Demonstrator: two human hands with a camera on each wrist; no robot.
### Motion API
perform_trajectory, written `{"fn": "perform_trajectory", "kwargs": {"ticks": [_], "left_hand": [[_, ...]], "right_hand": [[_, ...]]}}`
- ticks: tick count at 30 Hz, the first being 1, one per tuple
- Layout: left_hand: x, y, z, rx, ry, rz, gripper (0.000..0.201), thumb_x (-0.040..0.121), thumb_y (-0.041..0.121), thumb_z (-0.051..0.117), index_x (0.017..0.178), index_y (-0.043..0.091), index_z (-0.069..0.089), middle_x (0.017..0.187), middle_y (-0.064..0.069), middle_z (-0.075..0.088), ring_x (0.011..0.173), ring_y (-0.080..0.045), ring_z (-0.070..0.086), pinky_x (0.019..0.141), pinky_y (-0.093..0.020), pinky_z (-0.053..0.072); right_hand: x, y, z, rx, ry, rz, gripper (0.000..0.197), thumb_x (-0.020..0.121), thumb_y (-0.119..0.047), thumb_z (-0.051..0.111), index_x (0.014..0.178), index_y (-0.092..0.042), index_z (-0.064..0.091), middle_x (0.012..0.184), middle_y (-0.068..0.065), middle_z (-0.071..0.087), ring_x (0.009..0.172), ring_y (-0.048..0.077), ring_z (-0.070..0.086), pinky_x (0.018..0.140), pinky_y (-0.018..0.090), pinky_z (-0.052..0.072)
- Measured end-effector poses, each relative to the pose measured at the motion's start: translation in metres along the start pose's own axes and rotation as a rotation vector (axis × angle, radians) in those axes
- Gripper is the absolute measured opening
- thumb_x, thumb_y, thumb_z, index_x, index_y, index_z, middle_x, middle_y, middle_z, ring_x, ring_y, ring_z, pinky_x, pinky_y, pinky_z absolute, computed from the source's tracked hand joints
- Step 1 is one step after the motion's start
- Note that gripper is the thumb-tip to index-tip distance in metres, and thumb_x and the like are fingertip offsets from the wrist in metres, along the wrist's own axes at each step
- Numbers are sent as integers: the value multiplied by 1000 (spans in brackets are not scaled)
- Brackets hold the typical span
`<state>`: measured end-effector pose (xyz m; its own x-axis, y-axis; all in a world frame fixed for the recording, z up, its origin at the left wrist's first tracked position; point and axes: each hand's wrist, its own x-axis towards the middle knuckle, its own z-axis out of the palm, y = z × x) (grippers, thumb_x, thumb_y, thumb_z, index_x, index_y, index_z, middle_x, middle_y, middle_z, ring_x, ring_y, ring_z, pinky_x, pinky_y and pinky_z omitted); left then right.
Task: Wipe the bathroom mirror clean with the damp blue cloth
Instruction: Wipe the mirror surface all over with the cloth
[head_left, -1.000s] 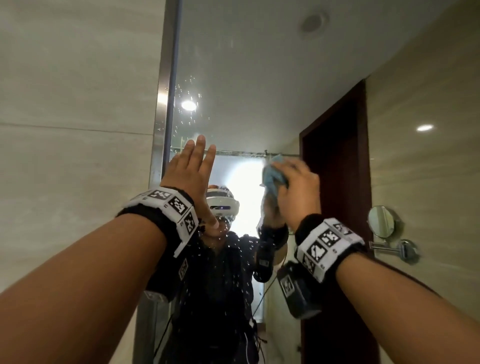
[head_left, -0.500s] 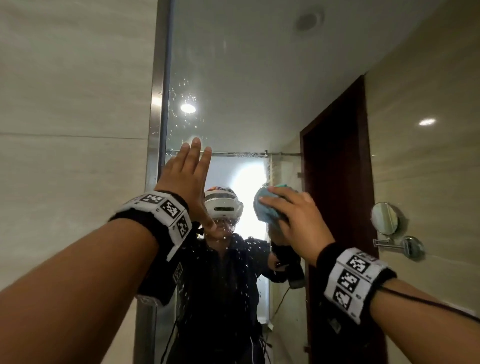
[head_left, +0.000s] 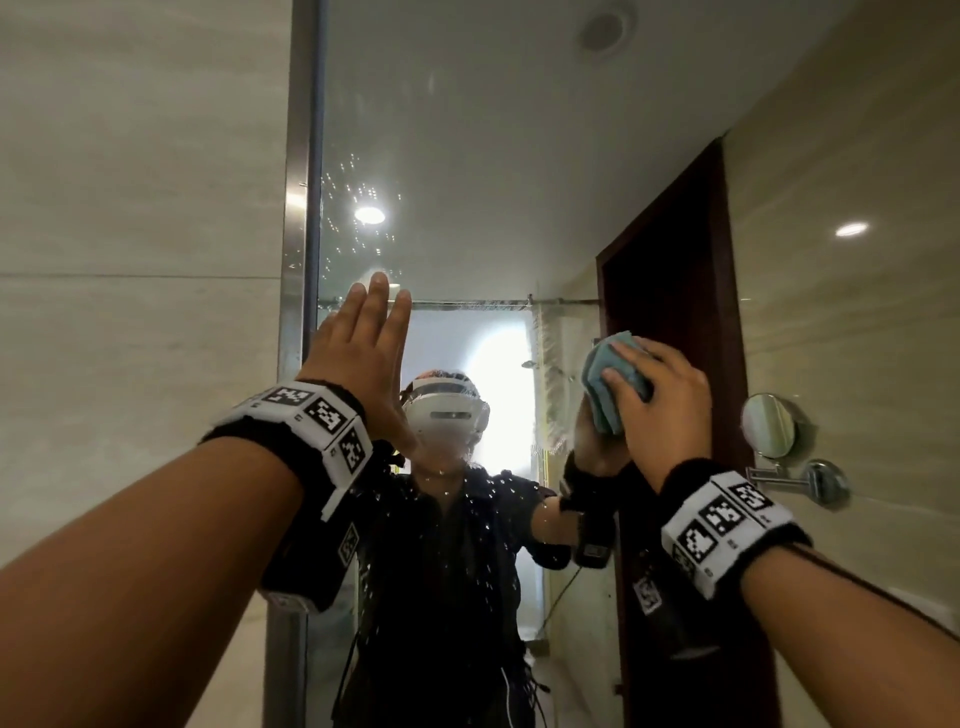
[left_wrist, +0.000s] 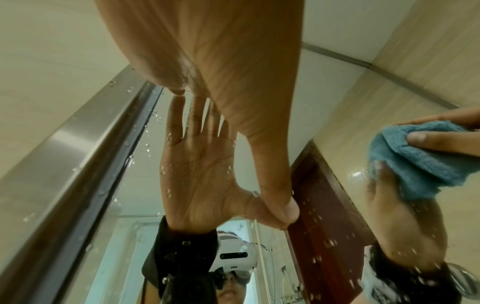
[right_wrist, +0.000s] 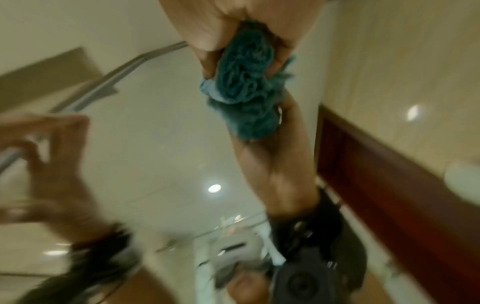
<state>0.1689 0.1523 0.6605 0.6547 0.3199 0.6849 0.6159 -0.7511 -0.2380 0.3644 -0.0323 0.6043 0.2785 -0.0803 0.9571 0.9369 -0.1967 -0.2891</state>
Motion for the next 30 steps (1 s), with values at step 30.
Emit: {"fn": "perform_trajectory", "kwargs": {"ticks": [30], "left_hand": [[1, -2, 5, -35, 27, 13, 156, 44, 73, 76, 141, 17, -33, 148, -8, -38, 139, -26, -30, 118, -42, -5]], "right_hand": [[-9, -50, 24, -102, -360, -372, 52, 83, 2, 57, 130, -18, 53, 141, 5, 41, 126, 19, 38, 106, 18, 19]]}}
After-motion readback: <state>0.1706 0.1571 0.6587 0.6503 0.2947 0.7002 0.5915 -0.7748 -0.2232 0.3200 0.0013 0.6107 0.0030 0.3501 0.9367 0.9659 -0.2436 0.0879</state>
